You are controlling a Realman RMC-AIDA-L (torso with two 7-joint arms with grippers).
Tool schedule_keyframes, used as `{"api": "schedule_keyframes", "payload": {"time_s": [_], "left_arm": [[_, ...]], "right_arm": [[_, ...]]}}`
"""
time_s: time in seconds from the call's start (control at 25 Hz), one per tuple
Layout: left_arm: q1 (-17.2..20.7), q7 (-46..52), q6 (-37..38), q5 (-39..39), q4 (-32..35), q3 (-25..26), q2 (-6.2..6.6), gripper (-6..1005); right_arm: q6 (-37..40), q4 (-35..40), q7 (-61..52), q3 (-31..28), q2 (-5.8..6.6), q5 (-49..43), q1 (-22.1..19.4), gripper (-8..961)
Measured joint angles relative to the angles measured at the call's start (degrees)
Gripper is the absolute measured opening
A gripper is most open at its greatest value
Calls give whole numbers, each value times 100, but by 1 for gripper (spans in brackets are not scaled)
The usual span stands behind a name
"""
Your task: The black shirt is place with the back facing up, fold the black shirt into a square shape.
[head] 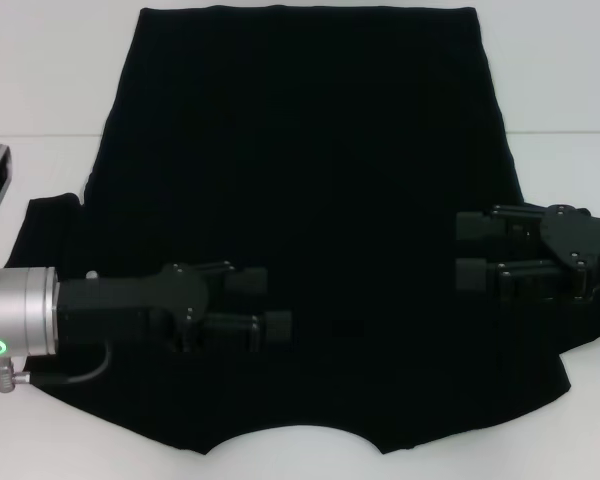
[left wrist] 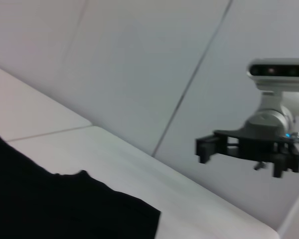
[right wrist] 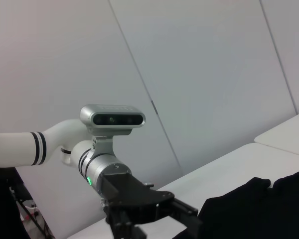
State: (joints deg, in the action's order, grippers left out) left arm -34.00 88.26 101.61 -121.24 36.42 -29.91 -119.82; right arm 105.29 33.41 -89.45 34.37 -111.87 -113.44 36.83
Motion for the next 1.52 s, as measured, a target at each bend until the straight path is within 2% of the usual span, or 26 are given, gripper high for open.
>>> {"api": "schedule_keyframes", "payload": {"time_s": [0.48,0.68,0.72,0.88,1.0,1.2,1.52], "left_arm": [[37,186,-110,-49,15,303,76,891],[71,679,-623,-50,36,618,129,884],[177,1094,-1083,-55,104,883,184,883],[368,1479,-1405,-58,308,1278,229,878],[517,1801,-1571,-98,486,1394,262,874],[737,2620,-1807,-642,969,1550,314,867],[761,3104,-2178,-1374,1175,1762,337,857]], "right_arm": [[-38,-2,-15,-20,-10,14,8,917],[-72,-2,-25,-19,-17,16,38,916],[-72,-2,-28,-19,-17,16,47,916],[-126,-2,-34,-26,-23,16,83,916],[-191,-2,-41,-24,-58,16,121,916],[-290,-4,-43,33,-100,-8,219,916],[-330,-10,-46,51,-111,-19,293,916]]}}
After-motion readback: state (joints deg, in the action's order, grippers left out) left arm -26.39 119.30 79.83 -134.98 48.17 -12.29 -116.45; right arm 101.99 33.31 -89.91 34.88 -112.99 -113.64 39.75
